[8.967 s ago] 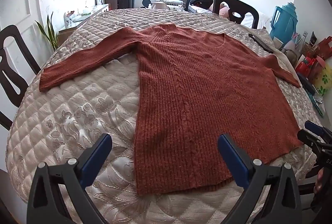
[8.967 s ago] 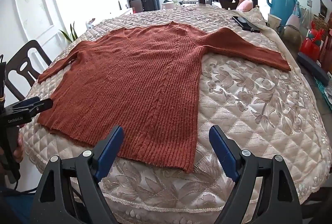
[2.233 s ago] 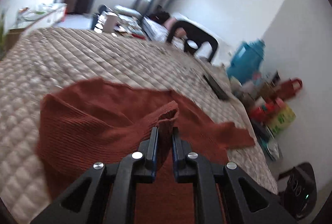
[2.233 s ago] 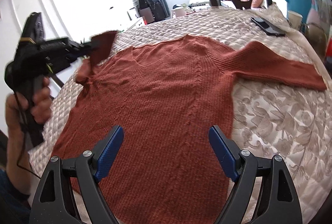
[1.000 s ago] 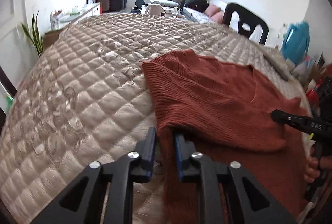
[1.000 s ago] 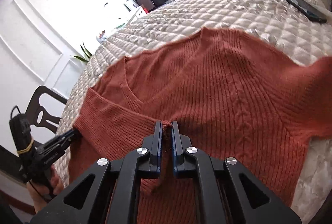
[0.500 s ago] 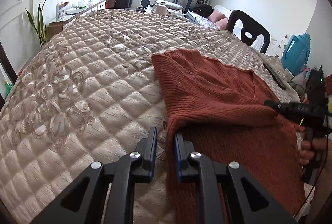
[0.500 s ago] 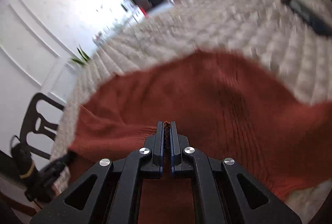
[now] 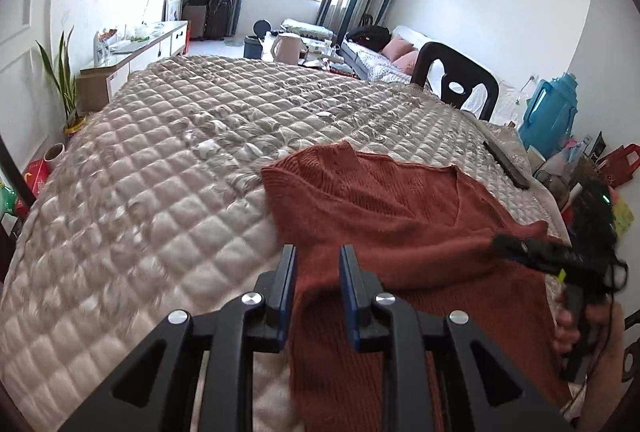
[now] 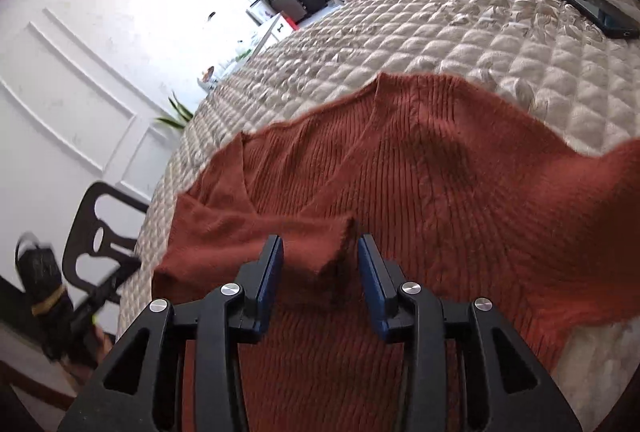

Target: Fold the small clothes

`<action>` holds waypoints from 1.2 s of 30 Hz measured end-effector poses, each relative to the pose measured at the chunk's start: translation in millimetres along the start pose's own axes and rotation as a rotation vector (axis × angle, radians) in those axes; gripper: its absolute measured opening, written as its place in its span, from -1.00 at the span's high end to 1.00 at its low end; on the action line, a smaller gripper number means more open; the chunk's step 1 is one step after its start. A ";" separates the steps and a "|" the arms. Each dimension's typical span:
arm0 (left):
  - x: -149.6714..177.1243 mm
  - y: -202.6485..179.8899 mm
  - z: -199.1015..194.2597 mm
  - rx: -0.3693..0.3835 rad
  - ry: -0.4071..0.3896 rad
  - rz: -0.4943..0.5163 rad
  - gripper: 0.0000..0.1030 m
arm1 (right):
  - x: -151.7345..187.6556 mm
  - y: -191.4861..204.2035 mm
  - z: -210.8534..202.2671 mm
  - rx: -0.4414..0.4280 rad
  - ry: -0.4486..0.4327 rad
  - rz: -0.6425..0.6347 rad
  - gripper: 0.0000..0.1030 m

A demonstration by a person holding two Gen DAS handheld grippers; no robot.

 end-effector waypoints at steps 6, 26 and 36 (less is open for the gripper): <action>-18.2 -6.9 37.1 0.080 0.048 0.008 0.54 | 16.6 10.7 -0.5 -0.003 0.027 -0.118 0.21; -12.3 7.6 46.8 0.012 0.038 -0.007 0.54 | 12.2 -11.7 -17.0 -0.030 -0.027 0.054 -0.13; 0.6 4.6 49.2 0.027 0.053 0.033 0.54 | -17.1 6.0 28.5 0.120 0.028 -0.076 0.89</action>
Point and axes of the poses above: each gripper's, at about its wrist camera, not at the fingertips, and z roughly the way its jaws point, y to its left, x to its underside, the point moved 2 cm from there along z, roughly the way its jaws point, and after that the axes turned 3 degrees about -y, right-handed, at the moved point
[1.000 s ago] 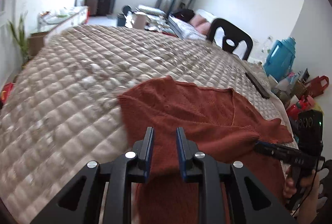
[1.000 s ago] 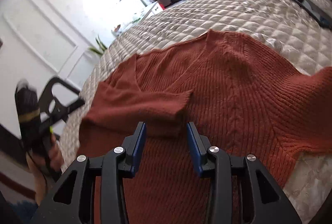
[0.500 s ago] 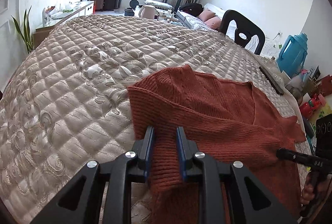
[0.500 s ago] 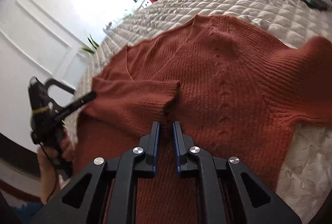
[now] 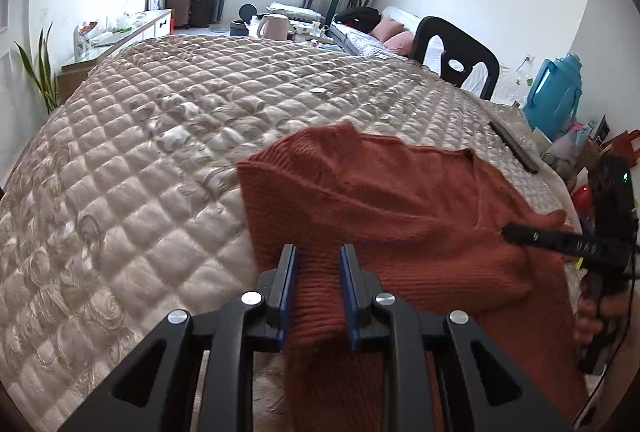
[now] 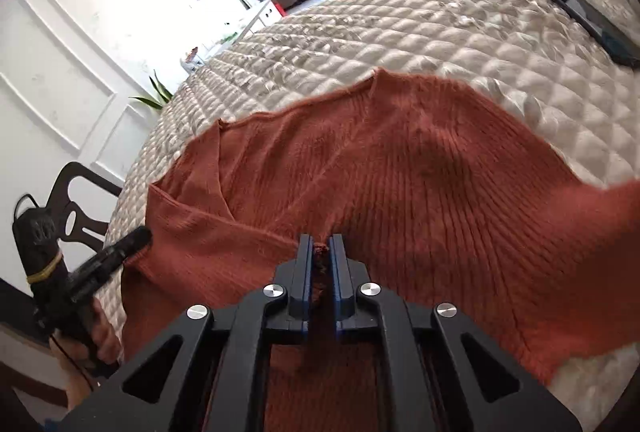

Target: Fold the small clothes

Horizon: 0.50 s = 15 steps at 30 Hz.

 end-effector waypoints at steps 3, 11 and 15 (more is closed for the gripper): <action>1.3 4.0 -4.0 -0.027 -0.009 -0.001 0.54 | -8.0 -2.7 -6.1 -0.002 -0.056 -0.004 0.94; -3.3 2.6 -26.1 -0.024 -0.049 -0.015 0.54 | -4.4 -22.7 -26.9 0.023 -0.115 0.046 0.91; -3.4 -18.1 -24.6 0.018 -0.050 0.035 0.54 | 12.7 8.5 -45.9 -0.018 -0.141 -0.050 0.68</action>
Point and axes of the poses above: each gripper's, at about its wrist camera, not at the fingertips, and z roughly the way its jaws point, y to its left, x to its underside, the point moved 2 cm from there along z, roughly the way its jaws point, and after that the axes turned 3 degrees about -y, right-handed, at the moved point
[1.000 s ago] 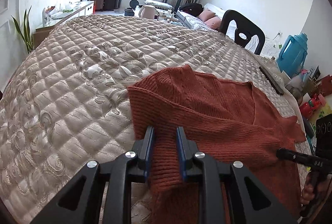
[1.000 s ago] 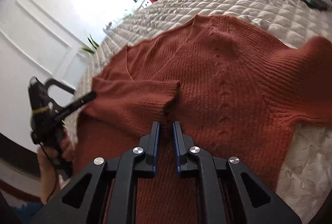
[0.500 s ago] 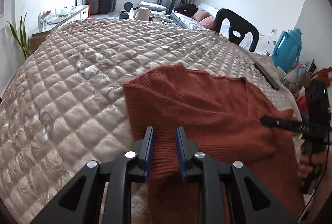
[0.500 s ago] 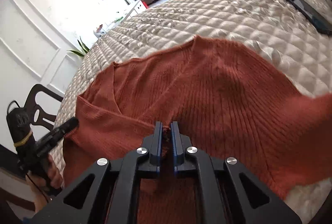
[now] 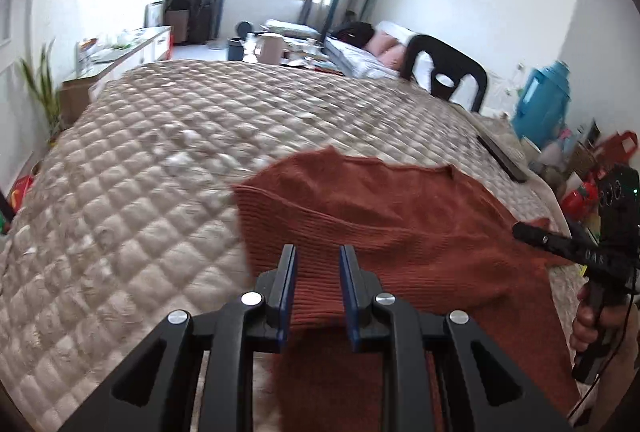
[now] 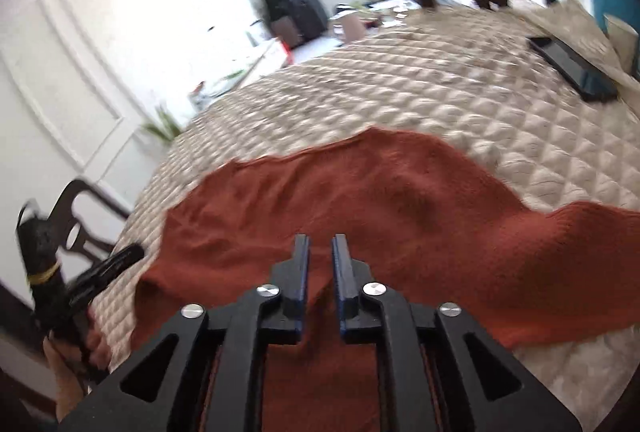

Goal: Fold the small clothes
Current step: 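Grasp the other sleeve with the right tool and fold it across the body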

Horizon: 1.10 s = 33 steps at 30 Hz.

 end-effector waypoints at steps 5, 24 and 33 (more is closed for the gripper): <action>14.6 -1.4 18.6 -0.037 0.074 0.011 0.54 | 28.2 2.2 24.9 0.042 0.130 -0.052 0.65; 23.9 -13.4 -33.6 -0.044 -0.021 0.010 -0.09 | 64.8 -144.9 -126.3 0.211 -0.207 0.415 0.20; 41.0 -47.2 -24.0 -0.031 0.021 0.077 -0.48 | 65.9 -193.3 -151.0 0.339 -0.262 0.545 0.08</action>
Point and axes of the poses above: each gripper's, at about its wrist camera, not at the fingertips, and z roughly the way its jaws point, y to its left, x to its underside, the point moved 2 cm from there along z, roughly the way its jaws point, and after that the axes turned 3 degrees about -y, right-handed, at the moved point
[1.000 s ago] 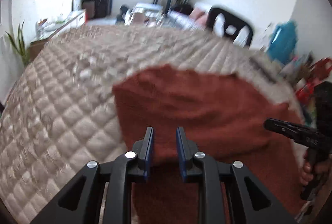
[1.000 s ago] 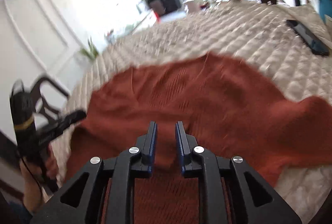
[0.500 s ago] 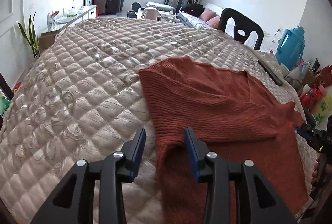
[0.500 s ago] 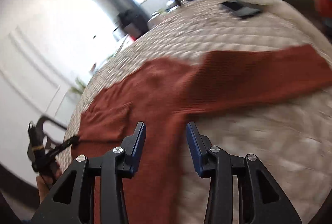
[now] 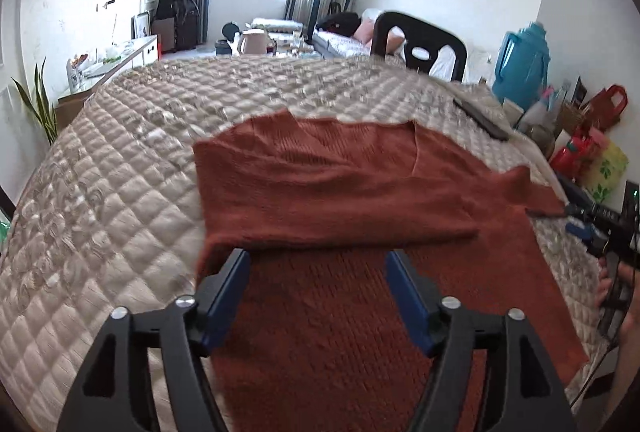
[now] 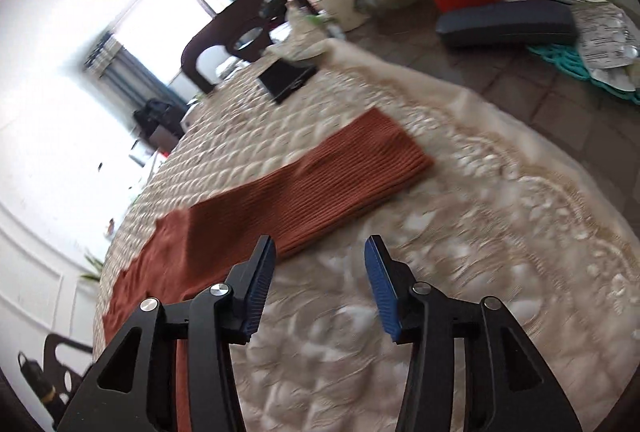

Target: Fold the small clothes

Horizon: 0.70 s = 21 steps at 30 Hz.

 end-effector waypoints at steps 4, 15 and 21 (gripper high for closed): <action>6.3 -4.1 4.3 -0.011 0.014 0.005 -0.57 | -8.7 -4.7 5.7 0.040 -0.003 0.006 0.08; 15.0 -3.0 18.2 -0.021 0.084 -0.018 -0.64 | -32.2 -20.7 17.0 0.069 -0.077 0.098 0.08; 15.5 -5.6 20.2 -0.026 0.090 -0.005 -0.69 | -40.2 -22.4 28.1 0.107 -0.071 0.085 0.89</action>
Point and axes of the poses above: each gripper's, at about its wrist camera, not at the fingertips, and z roughly the way its jaws point, y to its left, x to its underside, the point moved 2 cm from there along z, roughly the way its jaws point, and after that the axes turned 3 degrees about -y, right-handed, at the moved point
